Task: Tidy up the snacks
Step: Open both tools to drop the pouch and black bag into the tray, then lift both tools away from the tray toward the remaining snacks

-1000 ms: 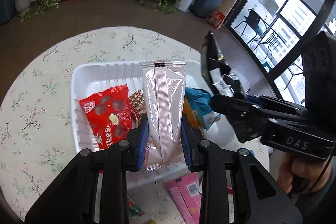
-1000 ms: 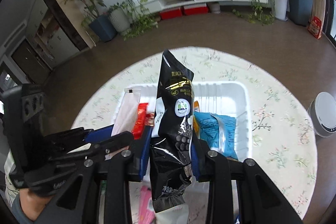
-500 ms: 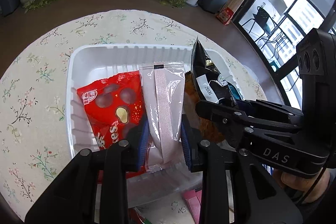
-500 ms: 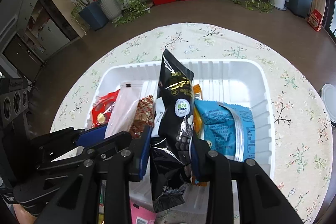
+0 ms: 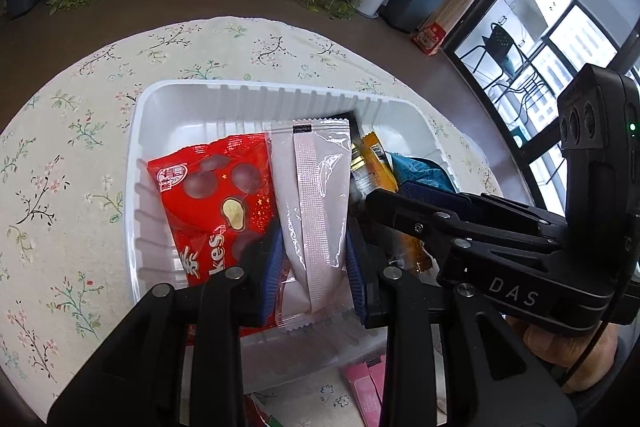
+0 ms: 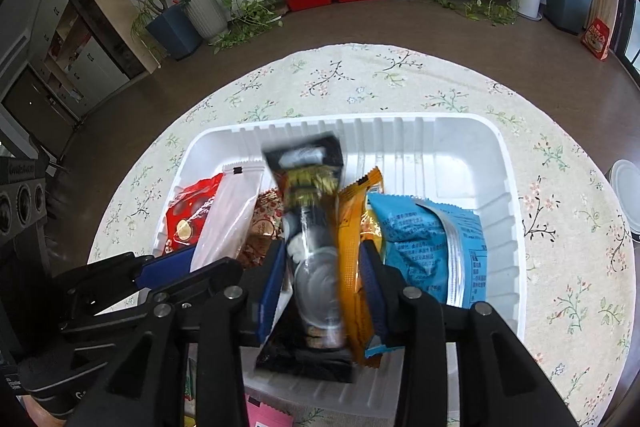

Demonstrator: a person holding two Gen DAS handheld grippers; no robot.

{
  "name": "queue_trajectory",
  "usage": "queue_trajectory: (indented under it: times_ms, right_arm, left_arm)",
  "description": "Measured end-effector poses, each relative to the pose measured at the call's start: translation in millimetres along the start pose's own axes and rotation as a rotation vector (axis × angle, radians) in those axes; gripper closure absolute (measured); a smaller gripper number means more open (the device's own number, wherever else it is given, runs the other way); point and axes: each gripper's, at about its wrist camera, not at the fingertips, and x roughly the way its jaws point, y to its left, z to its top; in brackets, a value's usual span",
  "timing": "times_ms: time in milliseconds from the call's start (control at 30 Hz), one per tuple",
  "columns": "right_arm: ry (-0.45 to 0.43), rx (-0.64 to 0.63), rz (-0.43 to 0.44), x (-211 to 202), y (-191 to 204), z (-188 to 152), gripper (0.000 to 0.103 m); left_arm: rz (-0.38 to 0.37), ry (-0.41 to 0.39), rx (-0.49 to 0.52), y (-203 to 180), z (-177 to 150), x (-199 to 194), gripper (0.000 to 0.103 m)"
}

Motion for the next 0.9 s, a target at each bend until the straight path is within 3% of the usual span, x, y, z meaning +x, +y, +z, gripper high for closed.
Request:
queue_trajectory:
  times_ms: [400,467,533,600,733,900]
  right_arm:
    - [-0.021,-0.007,0.005,-9,0,-4,0.061]
    - [-0.031,-0.012,0.006,-15,2,-5,0.06]
    - [-0.047,-0.007,0.003,-23,1,-6,0.056]
    - [-0.064,0.004,0.018,-31,-1,-7,0.041]
    - [-0.113,0.016,0.026,-58,-7,-15,0.029]
    - [-0.178,0.01,0.06,-103,-16,-43,0.02]
  left_arm:
    - [-0.002,-0.03,-0.008,4,-1,-10,0.073]
    - [0.001,-0.035,-0.007,7,-3,-13,0.062]
    - [0.006,-0.048,-0.012,8,-6,-21,0.042]
    - [0.004,-0.064,-0.016,9,-9,-31,0.034]
    - [0.008,-0.118,-0.034,13,-17,-62,0.004]
    - [0.064,-0.159,-0.016,10,-43,-101,0.001]
